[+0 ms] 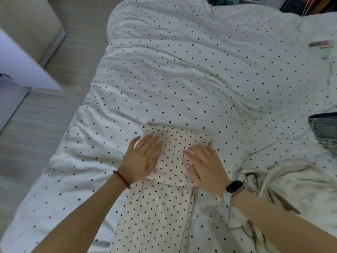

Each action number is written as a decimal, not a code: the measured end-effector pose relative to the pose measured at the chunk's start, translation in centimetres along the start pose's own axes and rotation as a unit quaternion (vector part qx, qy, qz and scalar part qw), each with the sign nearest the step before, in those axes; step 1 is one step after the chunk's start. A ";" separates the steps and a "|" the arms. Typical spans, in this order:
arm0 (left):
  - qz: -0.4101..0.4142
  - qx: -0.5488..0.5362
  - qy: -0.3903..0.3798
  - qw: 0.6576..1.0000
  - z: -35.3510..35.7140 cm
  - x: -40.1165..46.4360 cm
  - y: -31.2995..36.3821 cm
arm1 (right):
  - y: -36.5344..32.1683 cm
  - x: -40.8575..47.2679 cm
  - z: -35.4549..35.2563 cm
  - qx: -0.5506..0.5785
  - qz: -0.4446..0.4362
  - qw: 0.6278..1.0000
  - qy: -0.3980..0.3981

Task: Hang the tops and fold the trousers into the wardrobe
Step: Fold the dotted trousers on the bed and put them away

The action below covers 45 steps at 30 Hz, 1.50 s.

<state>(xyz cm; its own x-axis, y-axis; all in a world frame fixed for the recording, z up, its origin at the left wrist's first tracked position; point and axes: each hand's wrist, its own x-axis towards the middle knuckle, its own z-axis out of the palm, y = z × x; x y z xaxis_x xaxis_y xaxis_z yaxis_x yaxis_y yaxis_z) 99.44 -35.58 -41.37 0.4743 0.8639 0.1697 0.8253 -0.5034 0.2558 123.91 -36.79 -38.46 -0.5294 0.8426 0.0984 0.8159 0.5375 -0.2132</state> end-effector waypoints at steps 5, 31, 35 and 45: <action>-0.071 0.041 -0.115 0.990 0.2 7.1 -1.0 | 1.8 5.6 0.0 -0.016 0.178 0.978 -0.110; -0.138 0.026 -0.129 0.982 -9.1 19.3 -3.5 | 8.5 15.0 -8.7 0.154 0.246 0.949 -0.121; -0.153 0.064 -0.039 0.985 -8.8 20.9 -3.6 | 9.2 16.4 -9.0 0.058 0.235 0.969 -0.037; 0.026 0.053 0.156 0.986 -6.0 8.1 -2.0 | 2.6 6.2 -6.9 -0.006 0.075 0.993 0.093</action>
<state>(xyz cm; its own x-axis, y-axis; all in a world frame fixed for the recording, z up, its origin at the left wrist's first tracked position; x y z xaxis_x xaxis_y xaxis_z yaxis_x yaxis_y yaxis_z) 99.81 -27.66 -34.78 0.4138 0.7806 0.4685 0.8371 -0.5285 0.1411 124.34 -29.95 -31.70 -0.3498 0.9042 0.2449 0.8860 0.4042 -0.2271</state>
